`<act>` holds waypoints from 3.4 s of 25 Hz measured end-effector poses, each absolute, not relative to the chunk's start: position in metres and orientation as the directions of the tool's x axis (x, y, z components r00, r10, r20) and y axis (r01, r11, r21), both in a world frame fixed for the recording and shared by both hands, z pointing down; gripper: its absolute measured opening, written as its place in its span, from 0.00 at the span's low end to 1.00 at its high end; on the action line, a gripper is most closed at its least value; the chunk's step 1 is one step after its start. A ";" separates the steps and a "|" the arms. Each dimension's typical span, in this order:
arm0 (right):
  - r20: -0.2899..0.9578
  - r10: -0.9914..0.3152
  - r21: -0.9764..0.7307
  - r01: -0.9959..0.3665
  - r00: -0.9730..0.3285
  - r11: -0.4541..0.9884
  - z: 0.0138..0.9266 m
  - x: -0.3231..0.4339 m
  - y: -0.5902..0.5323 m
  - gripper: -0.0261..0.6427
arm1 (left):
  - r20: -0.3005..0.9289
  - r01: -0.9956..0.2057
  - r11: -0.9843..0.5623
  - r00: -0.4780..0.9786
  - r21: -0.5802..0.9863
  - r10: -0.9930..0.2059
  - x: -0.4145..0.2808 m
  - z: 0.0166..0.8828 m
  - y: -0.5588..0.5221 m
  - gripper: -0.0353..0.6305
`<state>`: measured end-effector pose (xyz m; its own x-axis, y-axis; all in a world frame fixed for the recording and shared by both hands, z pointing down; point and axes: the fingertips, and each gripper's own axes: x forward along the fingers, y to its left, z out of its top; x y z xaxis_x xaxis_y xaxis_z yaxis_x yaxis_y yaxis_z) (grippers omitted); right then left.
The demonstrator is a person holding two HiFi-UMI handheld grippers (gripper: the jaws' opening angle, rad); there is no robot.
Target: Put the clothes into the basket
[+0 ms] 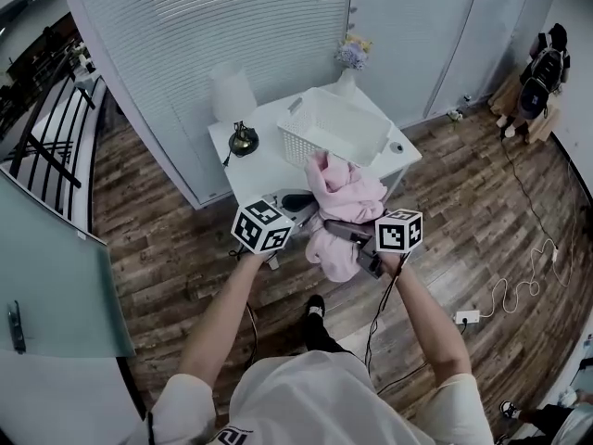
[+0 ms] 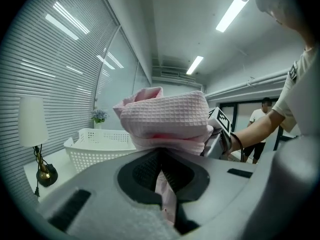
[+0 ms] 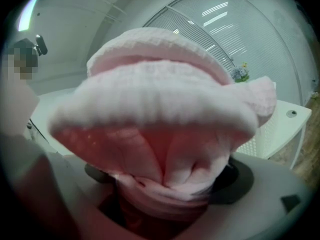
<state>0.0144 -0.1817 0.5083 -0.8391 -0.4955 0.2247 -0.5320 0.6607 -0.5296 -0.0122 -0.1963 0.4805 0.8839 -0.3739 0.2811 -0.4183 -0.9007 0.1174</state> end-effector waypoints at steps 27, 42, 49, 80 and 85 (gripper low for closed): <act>0.145 -0.515 -0.401 -0.526 -0.845 0.750 0.414 0.062 -0.404 0.83 | 0.171 -0.526 -0.850 0.836 -0.019 -0.521 0.031 0.386 -0.412 0.07; 0.104 -0.579 -0.347 -0.575 -0.809 0.741 0.374 0.082 -0.532 0.83 | 0.116 -0.487 -0.871 0.863 -0.068 -0.492 0.052 0.346 -0.540 0.07; 0.065 -0.599 -0.331 -0.584 -0.798 0.741 0.349 0.083 -0.594 0.83 | 0.075 -0.494 -0.867 0.864 -0.073 -0.498 0.052 0.320 -0.603 0.07; 0.598 -0.280 -0.413 -0.589 -0.751 0.695 0.611 0.062 -0.564 0.83 | 0.168 -0.520 -0.854 0.842 -0.003 -0.513 0.021 0.411 -0.594 0.07; 0.658 -0.230 -0.383 -0.581 -0.717 0.718 0.637 0.057 -0.563 0.83 | 0.176 -0.531 -0.847 0.835 0.009 -0.521 0.011 0.420 -0.603 0.07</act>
